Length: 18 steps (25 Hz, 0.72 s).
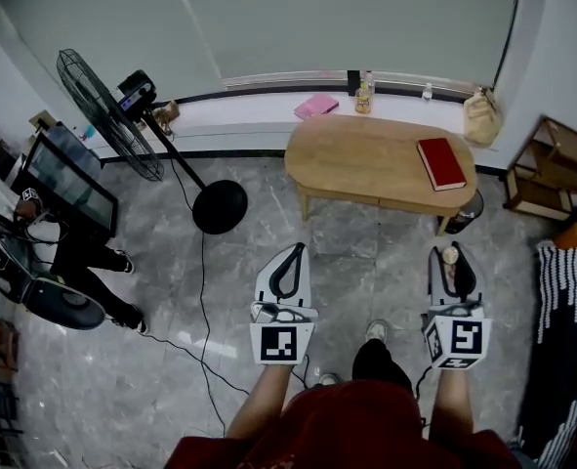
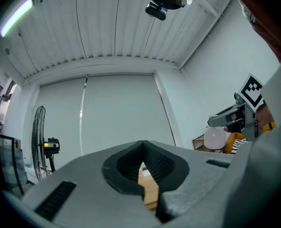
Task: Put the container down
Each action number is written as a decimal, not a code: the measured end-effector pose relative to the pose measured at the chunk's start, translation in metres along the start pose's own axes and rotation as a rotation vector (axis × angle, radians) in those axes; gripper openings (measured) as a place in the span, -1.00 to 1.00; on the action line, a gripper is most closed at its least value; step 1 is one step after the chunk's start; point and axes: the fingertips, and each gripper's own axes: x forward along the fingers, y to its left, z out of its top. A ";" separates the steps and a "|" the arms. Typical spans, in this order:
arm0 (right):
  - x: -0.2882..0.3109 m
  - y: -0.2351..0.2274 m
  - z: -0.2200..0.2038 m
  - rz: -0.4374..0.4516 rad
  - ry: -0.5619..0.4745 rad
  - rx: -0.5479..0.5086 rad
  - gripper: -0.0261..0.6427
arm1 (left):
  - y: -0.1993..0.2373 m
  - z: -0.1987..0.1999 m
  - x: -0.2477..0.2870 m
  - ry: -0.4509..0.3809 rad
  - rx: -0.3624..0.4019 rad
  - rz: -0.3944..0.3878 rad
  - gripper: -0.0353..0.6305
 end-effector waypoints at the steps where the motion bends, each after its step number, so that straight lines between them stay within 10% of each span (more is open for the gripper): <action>1: 0.008 -0.008 -0.001 -0.002 0.001 -0.001 -0.50 | -0.003 -0.002 0.012 0.003 0.006 -0.005 -0.88; 18: 0.124 -0.150 -0.029 -0.014 0.043 0.003 -0.50 | -0.061 -0.030 0.187 0.044 -0.004 -0.015 -0.88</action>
